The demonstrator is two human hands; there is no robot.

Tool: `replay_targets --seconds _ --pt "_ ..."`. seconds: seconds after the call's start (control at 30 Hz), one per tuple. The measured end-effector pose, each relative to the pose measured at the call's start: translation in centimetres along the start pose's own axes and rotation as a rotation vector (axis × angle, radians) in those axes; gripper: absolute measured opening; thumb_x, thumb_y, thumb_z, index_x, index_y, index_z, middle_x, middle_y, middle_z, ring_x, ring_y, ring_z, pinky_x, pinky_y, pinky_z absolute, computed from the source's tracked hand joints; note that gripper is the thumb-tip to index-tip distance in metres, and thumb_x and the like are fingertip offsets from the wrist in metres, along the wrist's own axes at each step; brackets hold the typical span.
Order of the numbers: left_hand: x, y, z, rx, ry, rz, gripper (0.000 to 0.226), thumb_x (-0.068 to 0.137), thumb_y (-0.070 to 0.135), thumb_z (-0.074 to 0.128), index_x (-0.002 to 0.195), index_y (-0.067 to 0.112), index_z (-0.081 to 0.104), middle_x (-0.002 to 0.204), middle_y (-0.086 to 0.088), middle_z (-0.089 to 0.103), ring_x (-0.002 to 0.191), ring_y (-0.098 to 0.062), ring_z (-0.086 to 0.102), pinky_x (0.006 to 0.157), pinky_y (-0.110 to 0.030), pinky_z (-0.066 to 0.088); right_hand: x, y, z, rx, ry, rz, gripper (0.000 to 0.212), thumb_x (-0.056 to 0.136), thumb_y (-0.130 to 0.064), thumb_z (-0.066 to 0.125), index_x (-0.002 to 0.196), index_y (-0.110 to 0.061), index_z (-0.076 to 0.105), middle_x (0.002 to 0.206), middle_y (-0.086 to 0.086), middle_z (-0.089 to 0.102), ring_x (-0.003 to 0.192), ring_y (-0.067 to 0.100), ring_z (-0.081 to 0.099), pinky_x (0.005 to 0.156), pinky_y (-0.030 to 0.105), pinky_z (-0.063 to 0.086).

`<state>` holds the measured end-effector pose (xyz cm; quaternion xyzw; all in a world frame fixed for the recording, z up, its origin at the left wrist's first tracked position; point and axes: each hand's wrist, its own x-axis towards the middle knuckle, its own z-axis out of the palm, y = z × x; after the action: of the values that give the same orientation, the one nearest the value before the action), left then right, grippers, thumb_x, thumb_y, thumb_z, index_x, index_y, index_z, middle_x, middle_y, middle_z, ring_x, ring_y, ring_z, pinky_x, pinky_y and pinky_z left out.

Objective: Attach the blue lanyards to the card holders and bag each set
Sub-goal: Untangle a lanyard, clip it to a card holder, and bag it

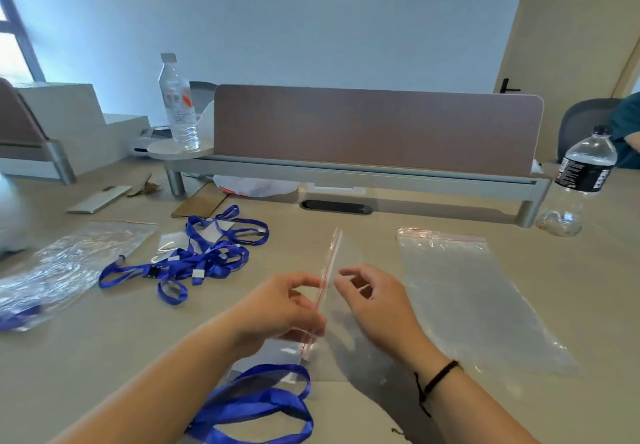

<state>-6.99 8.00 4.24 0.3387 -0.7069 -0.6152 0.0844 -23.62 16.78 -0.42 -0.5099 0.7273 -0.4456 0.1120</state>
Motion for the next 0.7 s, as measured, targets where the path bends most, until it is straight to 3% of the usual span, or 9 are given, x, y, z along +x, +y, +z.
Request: replay_targets --seconds 0.17,0.33,0.43,0.57,0.7 --pt "-0.5 -2.1 -0.2 -0.012 0.089 0.081 0.033 0.087 -0.003 0.068 0.112 0.019 0.066 0.098 -0.010 0.077 0.090 -0.021 0.076 0.080 -0.033 0.062 0.7 -2.8 4.3 0.036 -0.035 0.007 0.040 0.090 -0.056 0.061 0.120 -0.030 0.064 0.102 -0.015 0.066 0.090 0.002 0.063 0.077 0.022 0.057" --pt "-0.8 -3.4 -1.9 -0.277 0.103 -0.033 0.018 0.095 0.001 0.058 0.110 0.005 0.069 0.100 -0.016 0.076 0.088 -0.025 0.076 0.074 -0.031 0.062 0.1 -2.5 4.9 -0.019 -0.238 -0.145 0.033 0.100 -0.025 0.057 0.132 -0.029 0.062 0.116 -0.017 0.065 0.107 0.000 0.059 0.091 0.018 0.049" --pt "-0.3 -4.1 -2.4 -0.413 0.175 -0.105 0.021 0.096 0.014 0.062 0.111 0.000 0.067 0.098 -0.020 0.076 0.091 -0.029 0.076 0.079 -0.035 0.063 -0.7 -1.9 4.8 0.023 -0.278 -0.171 0.033 0.102 -0.022 0.054 0.130 -0.036 0.064 0.118 -0.020 0.066 0.111 -0.002 0.059 0.097 0.019 0.049" --pt "0.5 -4.7 -2.4 -0.370 0.215 -0.111 0.020 0.099 0.014 0.060 0.106 -0.002 0.069 0.096 -0.023 0.076 0.084 -0.028 0.075 0.071 -0.031 0.063 -1.4 -1.4 4.8 0.068 -0.253 -0.117 0.032 0.101 -0.024 0.056 0.126 -0.043 0.062 0.113 -0.030 0.064 0.110 -0.012 0.057 0.094 0.013 0.048" --pt "0.9 -4.8 -2.4 -0.252 0.209 -0.065 0.024 0.098 0.020 0.061 0.101 -0.002 0.072 0.093 -0.024 0.076 0.078 -0.025 0.072 0.067 -0.028 0.061 -1.4 -1.2 4.7 0.089 -0.191 -0.102 0.036 0.094 -0.036 0.067 0.130 -0.034 0.064 0.110 -0.027 0.066 0.104 -0.010 0.061 0.094 0.018 0.052"
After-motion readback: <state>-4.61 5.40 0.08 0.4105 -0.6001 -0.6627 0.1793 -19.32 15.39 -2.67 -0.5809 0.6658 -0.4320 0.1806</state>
